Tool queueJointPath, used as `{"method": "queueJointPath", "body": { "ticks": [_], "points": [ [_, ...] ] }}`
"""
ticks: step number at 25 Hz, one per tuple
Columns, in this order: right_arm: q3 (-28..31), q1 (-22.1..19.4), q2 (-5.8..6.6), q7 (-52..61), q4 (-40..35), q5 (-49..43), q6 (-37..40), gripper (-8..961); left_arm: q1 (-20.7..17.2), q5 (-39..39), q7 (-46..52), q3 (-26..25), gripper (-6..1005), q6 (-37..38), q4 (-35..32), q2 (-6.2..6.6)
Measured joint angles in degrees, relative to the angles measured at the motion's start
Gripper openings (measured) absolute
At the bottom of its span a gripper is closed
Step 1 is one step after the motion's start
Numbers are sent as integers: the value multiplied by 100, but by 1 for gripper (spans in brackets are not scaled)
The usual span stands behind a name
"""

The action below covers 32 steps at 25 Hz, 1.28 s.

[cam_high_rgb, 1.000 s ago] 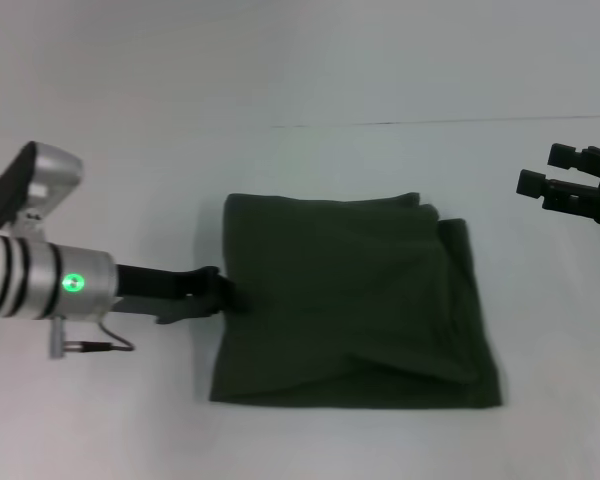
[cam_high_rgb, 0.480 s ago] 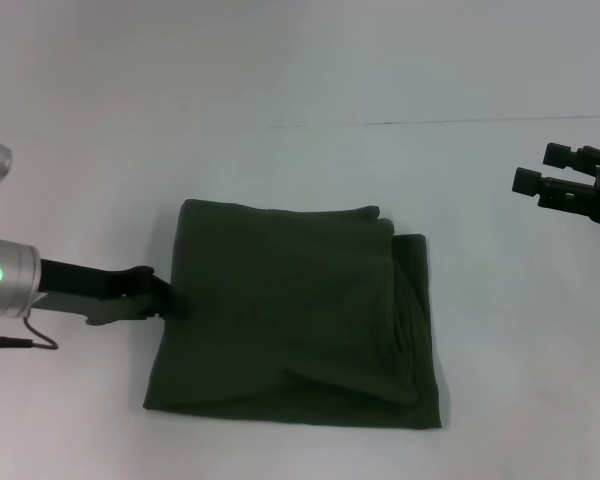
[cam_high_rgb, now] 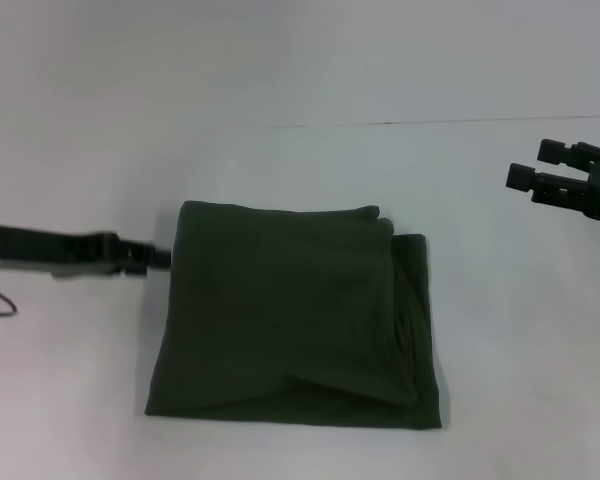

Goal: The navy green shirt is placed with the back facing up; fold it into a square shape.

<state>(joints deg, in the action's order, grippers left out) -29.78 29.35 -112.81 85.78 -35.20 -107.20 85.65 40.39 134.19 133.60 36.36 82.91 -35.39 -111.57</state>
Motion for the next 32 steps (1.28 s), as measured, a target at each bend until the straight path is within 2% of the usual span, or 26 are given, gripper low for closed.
{"method": "queueJointPath", "body": {
  "ticks": [3,5,7,10,12,17,26,32],
  "points": [
    [3,52,0,37,15,55,208,927,-146,-655,-1620,-694,352,785,-46,-54],
    [-28,100,22,87,11,42,433,927,-239,-1178,-2663,-915,449,1362,131,-108],
    [-135,157,54,78,-8,-49,683,927,-334,-1584,-3688,-938,536,1780,260,-196],
    [-559,247,77,-177,-20,-215,936,928,-434,-1646,-4566,-891,652,1946,338,-302],
    [-868,344,80,-430,8,-342,1014,928,-452,-1616,-5191,-844,730,1978,489,-325],
    [-1230,538,-65,-1088,107,-507,1010,923,-527,-1611,-6193,-765,925,2016,628,-349],
    [-1357,715,-189,-1381,256,-519,1027,913,-567,-1600,-6446,-792,949,1997,642,-349],
    [-1366,771,-204,-1349,259,-513,1080,912,-560,-1604,-6446,-778,955,2083,619,-341]
  ]
}}
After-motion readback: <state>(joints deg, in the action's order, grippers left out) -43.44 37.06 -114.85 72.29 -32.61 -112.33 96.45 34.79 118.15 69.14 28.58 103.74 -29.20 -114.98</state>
